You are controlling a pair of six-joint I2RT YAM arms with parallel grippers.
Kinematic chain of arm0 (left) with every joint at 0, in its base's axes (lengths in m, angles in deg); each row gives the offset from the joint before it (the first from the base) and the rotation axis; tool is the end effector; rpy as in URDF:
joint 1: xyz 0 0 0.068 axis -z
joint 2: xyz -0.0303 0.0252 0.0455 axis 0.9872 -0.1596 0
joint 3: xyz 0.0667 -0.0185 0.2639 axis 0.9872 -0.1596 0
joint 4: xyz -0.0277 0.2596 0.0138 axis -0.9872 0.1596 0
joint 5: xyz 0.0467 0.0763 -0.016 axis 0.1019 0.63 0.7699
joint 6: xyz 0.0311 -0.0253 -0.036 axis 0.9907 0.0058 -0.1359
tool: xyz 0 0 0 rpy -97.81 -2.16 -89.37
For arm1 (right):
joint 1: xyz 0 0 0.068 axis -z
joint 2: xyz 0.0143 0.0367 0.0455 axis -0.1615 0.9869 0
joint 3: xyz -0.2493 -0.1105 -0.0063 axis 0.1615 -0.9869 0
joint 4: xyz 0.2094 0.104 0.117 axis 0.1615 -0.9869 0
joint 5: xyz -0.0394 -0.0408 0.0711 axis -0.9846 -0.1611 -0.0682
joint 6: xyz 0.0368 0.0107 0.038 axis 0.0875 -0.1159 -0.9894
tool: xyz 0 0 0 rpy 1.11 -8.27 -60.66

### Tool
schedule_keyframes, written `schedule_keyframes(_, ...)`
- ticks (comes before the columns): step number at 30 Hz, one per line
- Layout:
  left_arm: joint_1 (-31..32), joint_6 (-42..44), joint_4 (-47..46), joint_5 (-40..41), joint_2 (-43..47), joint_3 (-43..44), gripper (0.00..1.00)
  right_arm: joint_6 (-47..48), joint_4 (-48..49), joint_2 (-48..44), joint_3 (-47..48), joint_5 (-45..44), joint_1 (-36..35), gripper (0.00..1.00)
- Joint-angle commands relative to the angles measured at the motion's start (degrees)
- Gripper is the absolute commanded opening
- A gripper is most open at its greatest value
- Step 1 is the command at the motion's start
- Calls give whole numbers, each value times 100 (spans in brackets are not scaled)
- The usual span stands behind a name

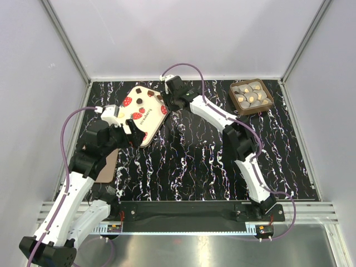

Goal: Pack the chocolate

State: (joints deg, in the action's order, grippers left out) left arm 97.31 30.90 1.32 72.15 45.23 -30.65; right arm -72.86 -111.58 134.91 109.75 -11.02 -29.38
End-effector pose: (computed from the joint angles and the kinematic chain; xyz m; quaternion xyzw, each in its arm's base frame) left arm 0.1577 -0.0503 0.3221 -0.0172 0.8491 -0.2136 0.4828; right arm 0.4184 0.3321 0.2412 -0.2667 0.8764 0.1159 0.3838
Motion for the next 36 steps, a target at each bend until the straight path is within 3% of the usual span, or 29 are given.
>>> schedule_keyframes(1, -32, 75, -187, 73, 40, 66, 99, 290, 70, 93, 448, -312, -35, 50)
schedule_keyframes(24, -41, 75, -161, 126, 5, 65, 99, 474, 18, 770, 887, -67, 62, 50)
schedule_keyframes(36, -49, 75, -152, 126, 40, 48, 99, 527, 167, 691, 756, 232, 62, 45)
